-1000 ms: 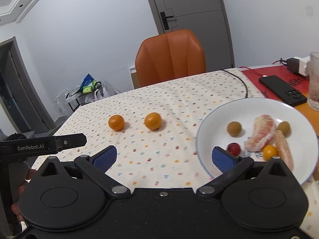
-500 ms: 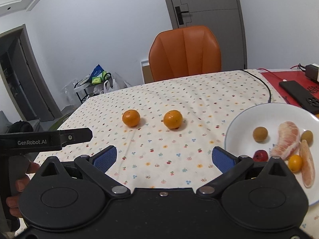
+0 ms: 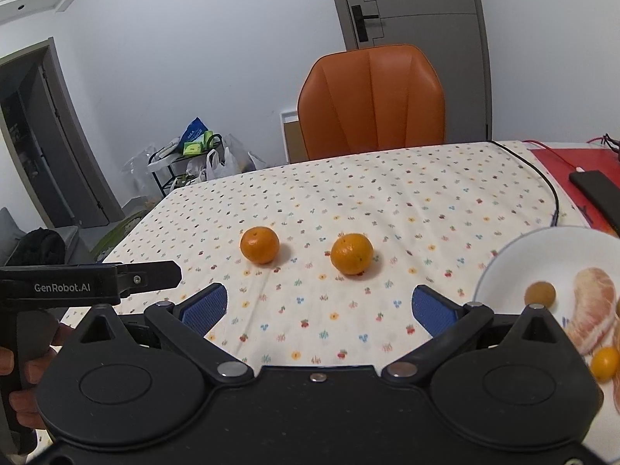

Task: Organize fruits
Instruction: 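Move both open grippers toward the two remaining oranges on the tablecloth, then close the left gripper on an orange while the right gripper grasps the other orange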

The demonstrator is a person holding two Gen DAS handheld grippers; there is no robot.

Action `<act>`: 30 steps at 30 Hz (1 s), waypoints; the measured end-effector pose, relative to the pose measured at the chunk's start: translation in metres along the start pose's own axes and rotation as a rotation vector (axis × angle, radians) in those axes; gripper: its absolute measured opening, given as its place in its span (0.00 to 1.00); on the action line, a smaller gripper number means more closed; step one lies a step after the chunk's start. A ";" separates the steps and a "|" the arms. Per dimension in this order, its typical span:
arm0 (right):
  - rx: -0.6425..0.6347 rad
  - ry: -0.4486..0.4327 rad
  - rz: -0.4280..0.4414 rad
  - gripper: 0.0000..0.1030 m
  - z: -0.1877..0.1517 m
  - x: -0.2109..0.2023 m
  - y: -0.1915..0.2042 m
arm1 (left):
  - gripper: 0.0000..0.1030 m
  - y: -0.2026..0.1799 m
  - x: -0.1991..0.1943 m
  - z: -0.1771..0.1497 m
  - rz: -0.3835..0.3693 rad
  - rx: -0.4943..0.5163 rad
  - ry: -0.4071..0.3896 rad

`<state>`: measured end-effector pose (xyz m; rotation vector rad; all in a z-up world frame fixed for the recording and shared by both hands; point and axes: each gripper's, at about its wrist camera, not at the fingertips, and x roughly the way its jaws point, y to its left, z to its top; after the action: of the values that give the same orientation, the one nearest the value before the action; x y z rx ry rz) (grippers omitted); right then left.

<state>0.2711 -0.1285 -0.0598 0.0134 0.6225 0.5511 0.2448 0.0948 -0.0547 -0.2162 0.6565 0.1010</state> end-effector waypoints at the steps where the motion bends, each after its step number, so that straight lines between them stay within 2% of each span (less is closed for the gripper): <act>1: -0.001 0.001 0.000 1.00 0.002 0.003 0.000 | 0.95 0.001 0.002 0.002 0.002 -0.001 -0.001; 11: 0.002 0.006 0.003 1.00 0.014 0.024 -0.007 | 0.92 -0.005 0.025 0.019 -0.019 0.015 -0.003; 14: 0.004 0.000 -0.007 0.97 0.018 0.030 -0.010 | 0.92 -0.012 0.035 0.020 -0.028 0.030 -0.005; 23: 0.014 0.018 -0.034 0.86 0.020 0.058 -0.020 | 0.77 -0.020 0.068 0.025 -0.030 0.062 0.018; 28: 0.001 0.030 -0.052 0.78 0.019 0.072 -0.023 | 0.63 -0.022 0.088 0.023 -0.028 0.054 0.041; 30: 0.003 0.035 -0.057 0.76 0.018 0.075 -0.024 | 0.61 -0.023 0.096 0.021 -0.025 0.053 0.054</act>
<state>0.3435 -0.1097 -0.0905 -0.0112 0.6558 0.4958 0.3363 0.0801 -0.0934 -0.1766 0.7093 0.0539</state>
